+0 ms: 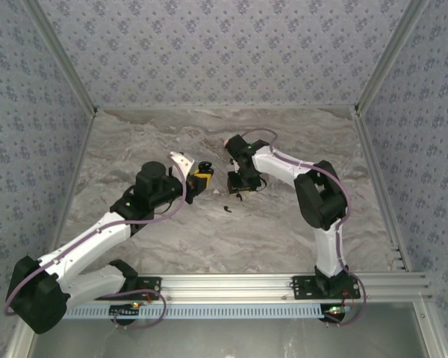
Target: Insert the wireless bluetooth earbuds into the charging case
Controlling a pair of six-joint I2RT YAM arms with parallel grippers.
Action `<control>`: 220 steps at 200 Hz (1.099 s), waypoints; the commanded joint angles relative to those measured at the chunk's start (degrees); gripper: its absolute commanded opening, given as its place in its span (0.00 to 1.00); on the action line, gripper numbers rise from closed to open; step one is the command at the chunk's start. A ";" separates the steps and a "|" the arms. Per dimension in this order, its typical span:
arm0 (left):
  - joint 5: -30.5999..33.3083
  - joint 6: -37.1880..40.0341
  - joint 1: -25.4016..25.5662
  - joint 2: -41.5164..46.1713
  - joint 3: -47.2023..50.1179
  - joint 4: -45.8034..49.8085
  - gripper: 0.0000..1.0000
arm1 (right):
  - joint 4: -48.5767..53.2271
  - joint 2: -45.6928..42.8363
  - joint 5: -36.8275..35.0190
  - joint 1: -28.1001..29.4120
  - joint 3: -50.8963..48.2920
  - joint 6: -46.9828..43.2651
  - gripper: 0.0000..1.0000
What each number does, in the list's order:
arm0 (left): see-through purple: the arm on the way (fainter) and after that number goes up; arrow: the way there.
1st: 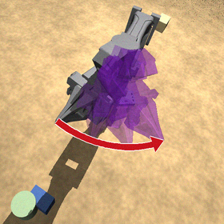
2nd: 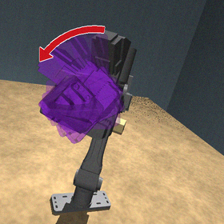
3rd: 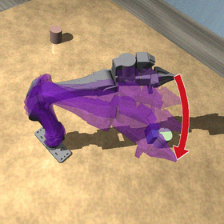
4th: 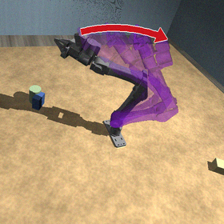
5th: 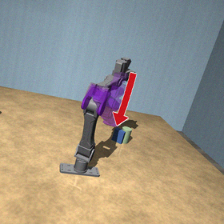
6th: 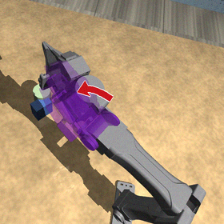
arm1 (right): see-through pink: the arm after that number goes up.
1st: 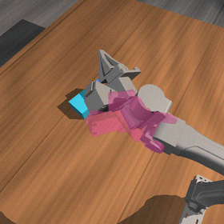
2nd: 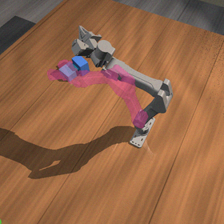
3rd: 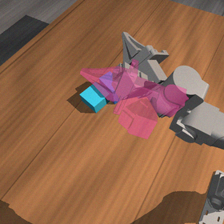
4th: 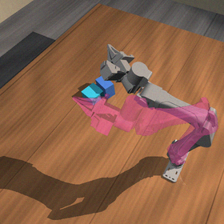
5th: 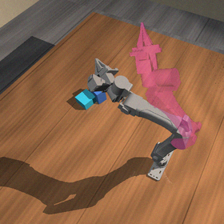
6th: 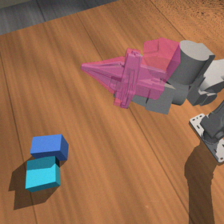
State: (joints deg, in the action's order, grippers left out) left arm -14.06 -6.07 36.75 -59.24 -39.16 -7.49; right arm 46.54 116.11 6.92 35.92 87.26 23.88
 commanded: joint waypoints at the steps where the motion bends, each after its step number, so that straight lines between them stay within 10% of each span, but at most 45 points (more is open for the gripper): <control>1: 0.46 -0.07 -0.20 1.32 -0.73 -0.77 0.20 | 1.61 1.26 -3.12 0.49 1.42 3.86 0.40; 220: 0.80 -0.34 -0.14 1.68 0.46 -1.22 0.20 | 5.48 6.35 -6.47 2.60 5.77 6.69 0.35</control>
State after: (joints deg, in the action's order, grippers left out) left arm -13.85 -6.07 36.75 -59.11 -38.98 -7.51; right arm 49.30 120.60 2.07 38.04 91.35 29.21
